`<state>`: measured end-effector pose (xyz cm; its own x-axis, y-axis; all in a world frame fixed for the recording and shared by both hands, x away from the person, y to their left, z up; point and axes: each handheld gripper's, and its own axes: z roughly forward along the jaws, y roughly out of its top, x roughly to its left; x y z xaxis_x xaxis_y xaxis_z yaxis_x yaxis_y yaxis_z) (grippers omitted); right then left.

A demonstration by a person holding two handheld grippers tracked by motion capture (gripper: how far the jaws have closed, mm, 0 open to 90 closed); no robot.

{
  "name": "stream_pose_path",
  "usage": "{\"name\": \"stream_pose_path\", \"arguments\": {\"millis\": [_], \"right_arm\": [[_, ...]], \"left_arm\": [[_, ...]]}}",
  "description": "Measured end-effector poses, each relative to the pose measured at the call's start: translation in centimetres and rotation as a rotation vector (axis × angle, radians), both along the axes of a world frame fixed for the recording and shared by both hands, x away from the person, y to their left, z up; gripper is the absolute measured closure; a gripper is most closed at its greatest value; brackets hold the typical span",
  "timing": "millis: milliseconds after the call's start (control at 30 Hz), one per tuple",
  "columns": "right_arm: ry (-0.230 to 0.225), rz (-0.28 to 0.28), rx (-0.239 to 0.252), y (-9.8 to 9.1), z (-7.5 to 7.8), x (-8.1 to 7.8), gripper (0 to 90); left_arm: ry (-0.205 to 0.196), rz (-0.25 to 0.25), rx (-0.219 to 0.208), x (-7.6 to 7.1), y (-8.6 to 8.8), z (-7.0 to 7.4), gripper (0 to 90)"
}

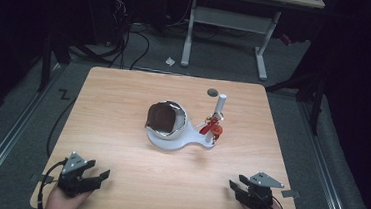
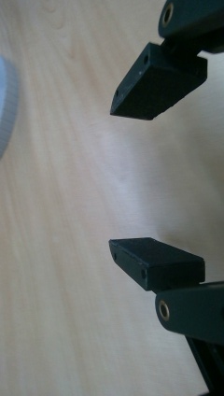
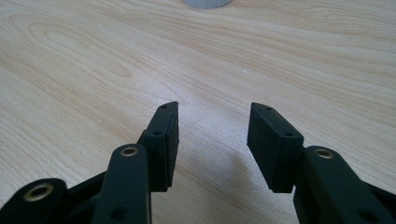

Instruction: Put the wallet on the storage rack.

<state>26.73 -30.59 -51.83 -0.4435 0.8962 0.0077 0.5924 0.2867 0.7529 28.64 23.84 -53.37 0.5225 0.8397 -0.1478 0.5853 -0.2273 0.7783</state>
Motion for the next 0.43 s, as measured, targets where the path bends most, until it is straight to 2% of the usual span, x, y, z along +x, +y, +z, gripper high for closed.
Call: {"name": "stream_pose_path", "arguments": {"millis": [67, 167, 333, 433], "right_arm": [[0.002, -0.005, 0.005, -0.05, 0.03, -0.07, 53.9], [-0.005, -0.013, 0.005, -0.12, 0.08, 0.0, 53.9], [-0.011, -0.031, 0.005, -0.17, 0.07, 0.37, 53.8], [-0.018, -0.04, 0.002, -0.24, 0.09, 0.42, 52.8]], "left_arm": [[0.002, -0.004, 0.019, -0.72, 0.23, -0.08, 30.4], [-0.018, -0.014, 0.039, -0.82, 0.21, 0.01, 30.4], [-0.039, -0.027, 0.037, -0.53, 0.17, 0.07, 30.2], [-0.038, -0.029, 0.016, -0.46, 0.39, 0.16, 30.0]]}}
